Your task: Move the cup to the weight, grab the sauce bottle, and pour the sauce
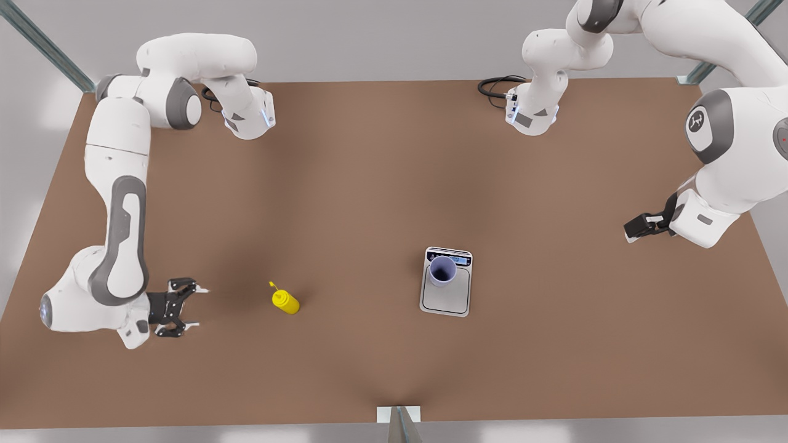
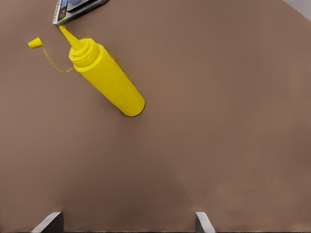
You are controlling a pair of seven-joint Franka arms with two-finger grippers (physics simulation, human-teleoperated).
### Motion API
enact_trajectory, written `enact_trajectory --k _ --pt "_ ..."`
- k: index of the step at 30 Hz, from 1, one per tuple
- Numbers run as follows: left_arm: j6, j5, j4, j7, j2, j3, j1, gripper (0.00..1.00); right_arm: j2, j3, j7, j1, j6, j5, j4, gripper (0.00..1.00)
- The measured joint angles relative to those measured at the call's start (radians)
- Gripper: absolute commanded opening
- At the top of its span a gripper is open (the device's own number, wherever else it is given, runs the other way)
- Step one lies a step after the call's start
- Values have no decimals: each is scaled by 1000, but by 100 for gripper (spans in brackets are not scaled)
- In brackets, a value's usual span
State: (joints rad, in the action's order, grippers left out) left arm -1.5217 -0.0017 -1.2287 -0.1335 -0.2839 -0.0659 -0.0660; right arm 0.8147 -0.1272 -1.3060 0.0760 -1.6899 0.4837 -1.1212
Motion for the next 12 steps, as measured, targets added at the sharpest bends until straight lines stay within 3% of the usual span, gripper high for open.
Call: enact_trajectory --k 3,6,9,12 --pt "0 0 0 0 -2 0 0 100 -197 -3 513 -59 3 -287 -45 100" --pt "-1 0 0 0 -2 0 0 100 -500 -4 1030 -105 -1 -437 -265 100" --pt "-1 0 0 0 -2 0 0 100 -635 8 1075 -95 -1 -448 -363 100" --pt "-2 0 0 0 -2 0 0 100 -656 8 1076 -101 -2 -448 -385 100"
